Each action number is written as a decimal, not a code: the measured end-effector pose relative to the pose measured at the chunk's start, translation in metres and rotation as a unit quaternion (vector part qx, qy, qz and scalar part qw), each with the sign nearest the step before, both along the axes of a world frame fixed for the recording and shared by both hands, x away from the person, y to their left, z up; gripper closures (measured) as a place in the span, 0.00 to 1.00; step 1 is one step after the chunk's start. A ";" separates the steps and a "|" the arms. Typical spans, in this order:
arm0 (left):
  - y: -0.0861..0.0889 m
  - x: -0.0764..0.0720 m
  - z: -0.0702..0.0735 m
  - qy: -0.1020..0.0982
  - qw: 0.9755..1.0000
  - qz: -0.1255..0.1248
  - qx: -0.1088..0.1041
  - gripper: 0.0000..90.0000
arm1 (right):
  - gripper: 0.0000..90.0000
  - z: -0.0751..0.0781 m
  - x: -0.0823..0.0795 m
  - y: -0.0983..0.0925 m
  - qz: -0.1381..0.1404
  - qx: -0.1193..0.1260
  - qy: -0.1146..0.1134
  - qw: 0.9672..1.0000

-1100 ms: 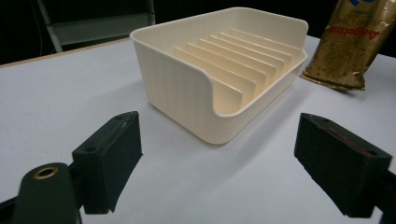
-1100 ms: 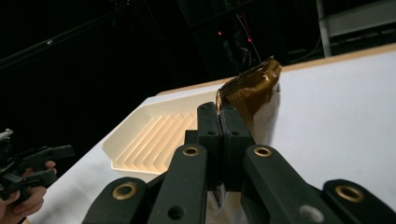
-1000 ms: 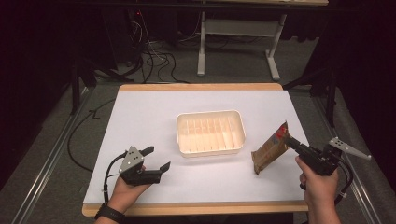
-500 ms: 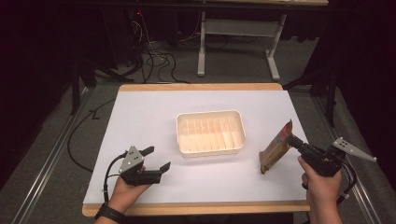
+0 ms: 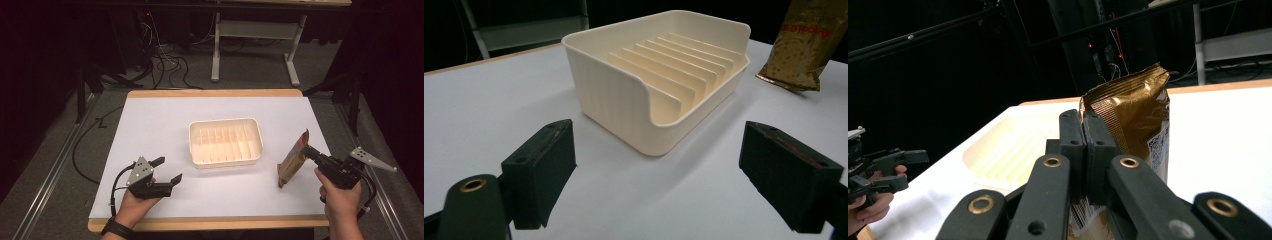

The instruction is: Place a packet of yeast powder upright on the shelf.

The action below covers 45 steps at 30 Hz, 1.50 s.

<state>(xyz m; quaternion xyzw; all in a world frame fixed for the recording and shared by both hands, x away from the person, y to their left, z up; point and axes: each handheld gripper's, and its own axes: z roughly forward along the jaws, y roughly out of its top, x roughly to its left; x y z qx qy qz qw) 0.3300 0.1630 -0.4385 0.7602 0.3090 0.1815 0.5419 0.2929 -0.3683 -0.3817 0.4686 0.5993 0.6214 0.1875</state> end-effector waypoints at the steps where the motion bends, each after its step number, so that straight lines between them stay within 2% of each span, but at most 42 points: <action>1: 0.000 0.000 0.000 0.000 1.000 0.000 -0.001 0.17 | 1.00 0.001 0.000 0.001 0.000 -0.001 -0.001 1.000; 13: 0.003 0.000 0.000 0.000 1.000 0.002 -0.005 0.17 | 1.00 0.018 0.003 0.010 0.012 -0.010 -0.014 1.000; 17: 0.004 0.000 0.001 -0.002 1.000 0.004 -0.008 0.17 | 1.00 0.032 0.007 0.013 0.013 -0.018 -0.024 0.999; 29: 0.004 -0.001 0.001 -0.002 1.000 0.003 -0.009 0.17 | 1.00 0.064 0.011 0.021 0.017 -0.021 -0.051 0.998; 33: 0.004 -0.001 0.001 -0.002 1.000 0.003 -0.009 0.17 | 1.00 0.072 0.012 0.023 0.019 -0.024 -0.058 0.998; 38: 0.004 -0.001 0.001 -0.002 1.000 0.003 -0.009 0.17 | 1.00 0.084 0.013 0.030 0.028 -0.020 -0.069 0.997; 45: 0.004 -0.001 0.001 -0.002 1.000 0.004 -0.009 0.17 | 1.00 0.093 0.016 0.039 0.040 -0.014 -0.079 0.996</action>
